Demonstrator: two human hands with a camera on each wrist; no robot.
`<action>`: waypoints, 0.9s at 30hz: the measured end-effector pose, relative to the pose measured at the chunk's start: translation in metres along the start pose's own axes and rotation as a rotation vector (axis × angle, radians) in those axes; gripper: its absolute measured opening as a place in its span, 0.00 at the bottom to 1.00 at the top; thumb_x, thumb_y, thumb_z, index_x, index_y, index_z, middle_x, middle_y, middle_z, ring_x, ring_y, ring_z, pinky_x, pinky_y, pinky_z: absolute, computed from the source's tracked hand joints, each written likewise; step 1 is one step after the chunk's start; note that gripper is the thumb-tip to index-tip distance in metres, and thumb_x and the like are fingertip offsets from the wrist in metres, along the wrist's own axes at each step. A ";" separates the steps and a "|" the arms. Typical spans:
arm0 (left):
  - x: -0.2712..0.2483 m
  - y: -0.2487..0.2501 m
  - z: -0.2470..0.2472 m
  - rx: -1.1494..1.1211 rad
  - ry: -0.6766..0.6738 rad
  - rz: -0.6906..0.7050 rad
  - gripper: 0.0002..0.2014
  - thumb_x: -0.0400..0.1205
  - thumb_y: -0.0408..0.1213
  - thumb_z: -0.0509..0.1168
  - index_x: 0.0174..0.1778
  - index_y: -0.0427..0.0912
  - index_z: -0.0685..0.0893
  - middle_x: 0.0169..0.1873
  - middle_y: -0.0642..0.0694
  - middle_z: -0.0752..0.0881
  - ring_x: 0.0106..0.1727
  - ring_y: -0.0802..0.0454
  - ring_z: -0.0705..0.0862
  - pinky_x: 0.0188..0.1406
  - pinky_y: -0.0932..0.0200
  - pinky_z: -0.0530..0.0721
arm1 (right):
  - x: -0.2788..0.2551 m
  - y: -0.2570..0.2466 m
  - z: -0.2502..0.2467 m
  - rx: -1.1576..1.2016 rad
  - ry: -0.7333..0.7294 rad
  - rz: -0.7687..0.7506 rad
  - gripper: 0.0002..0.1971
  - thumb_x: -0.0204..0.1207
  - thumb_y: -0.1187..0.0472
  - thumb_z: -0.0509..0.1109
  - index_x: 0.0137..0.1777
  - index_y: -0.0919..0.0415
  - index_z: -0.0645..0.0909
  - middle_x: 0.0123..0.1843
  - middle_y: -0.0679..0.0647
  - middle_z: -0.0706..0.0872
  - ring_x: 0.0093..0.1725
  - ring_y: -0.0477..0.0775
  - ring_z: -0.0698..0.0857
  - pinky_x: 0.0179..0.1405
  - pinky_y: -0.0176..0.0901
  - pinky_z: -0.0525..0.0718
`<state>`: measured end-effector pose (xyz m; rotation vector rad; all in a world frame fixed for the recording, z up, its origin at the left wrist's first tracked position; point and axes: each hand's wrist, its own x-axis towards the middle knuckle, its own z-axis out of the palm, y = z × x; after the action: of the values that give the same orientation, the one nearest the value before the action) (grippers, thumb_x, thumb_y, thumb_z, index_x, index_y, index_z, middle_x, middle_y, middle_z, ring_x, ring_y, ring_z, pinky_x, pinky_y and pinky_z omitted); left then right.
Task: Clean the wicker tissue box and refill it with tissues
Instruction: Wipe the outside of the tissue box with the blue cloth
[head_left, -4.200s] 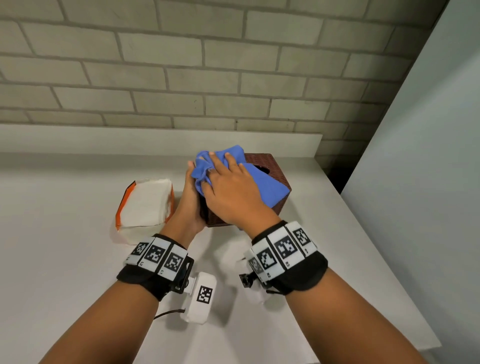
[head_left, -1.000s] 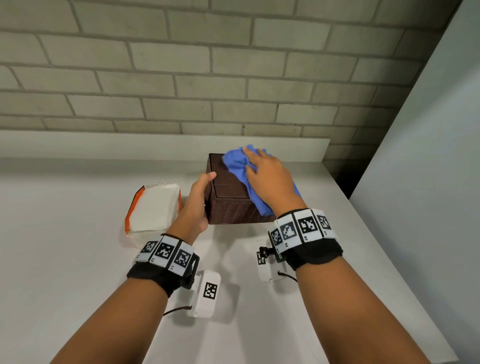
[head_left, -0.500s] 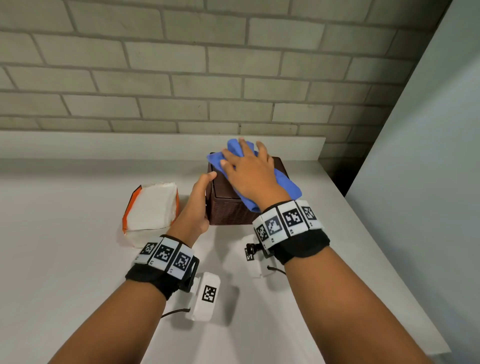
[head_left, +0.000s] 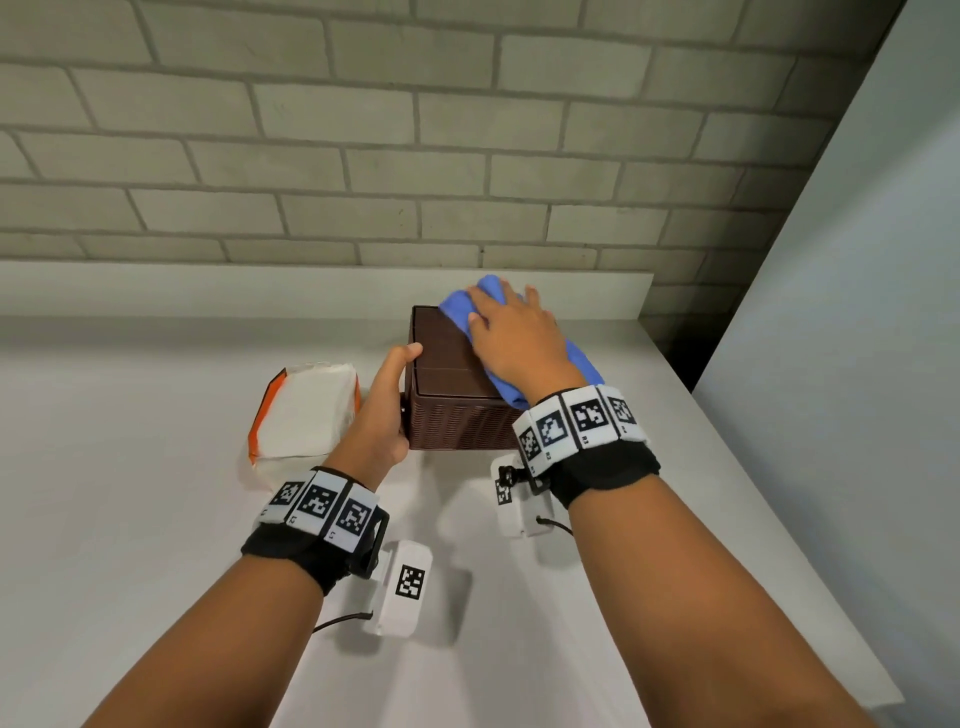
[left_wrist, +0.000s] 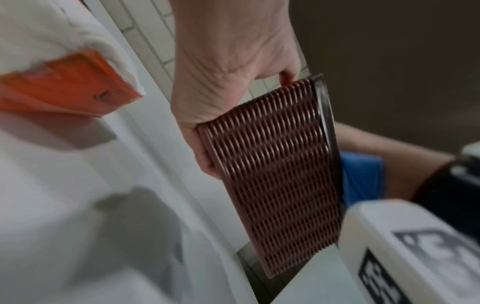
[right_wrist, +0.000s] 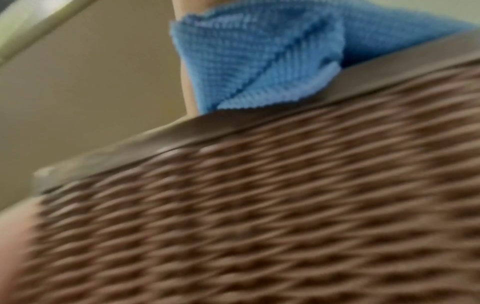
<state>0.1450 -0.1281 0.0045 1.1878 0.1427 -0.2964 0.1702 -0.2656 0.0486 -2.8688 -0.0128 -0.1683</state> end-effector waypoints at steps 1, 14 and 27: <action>-0.001 0.001 -0.002 -0.003 0.019 0.000 0.14 0.76 0.53 0.62 0.38 0.50 0.89 0.43 0.42 0.91 0.46 0.41 0.89 0.56 0.42 0.84 | 0.002 0.007 0.001 0.005 0.011 0.056 0.25 0.85 0.53 0.47 0.82 0.51 0.57 0.84 0.59 0.57 0.83 0.70 0.55 0.80 0.65 0.57; 0.008 -0.004 0.013 -0.104 -0.058 -0.007 0.18 0.84 0.47 0.51 0.46 0.45 0.85 0.32 0.47 0.92 0.39 0.52 0.90 0.39 0.58 0.84 | -0.029 -0.045 0.013 0.022 -0.046 0.004 0.26 0.84 0.58 0.51 0.82 0.55 0.58 0.85 0.59 0.53 0.84 0.68 0.49 0.83 0.62 0.49; 0.019 -0.011 0.004 0.024 -0.073 -0.168 0.16 0.81 0.52 0.55 0.45 0.47 0.84 0.34 0.46 0.91 0.44 0.44 0.85 0.41 0.50 0.83 | -0.013 0.067 0.026 0.779 0.024 0.387 0.18 0.86 0.57 0.53 0.70 0.61 0.77 0.65 0.63 0.83 0.64 0.64 0.82 0.67 0.55 0.79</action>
<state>0.1594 -0.1388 -0.0089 1.1891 0.1762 -0.4895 0.1620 -0.3228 0.0044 -2.0431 0.3891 -0.0909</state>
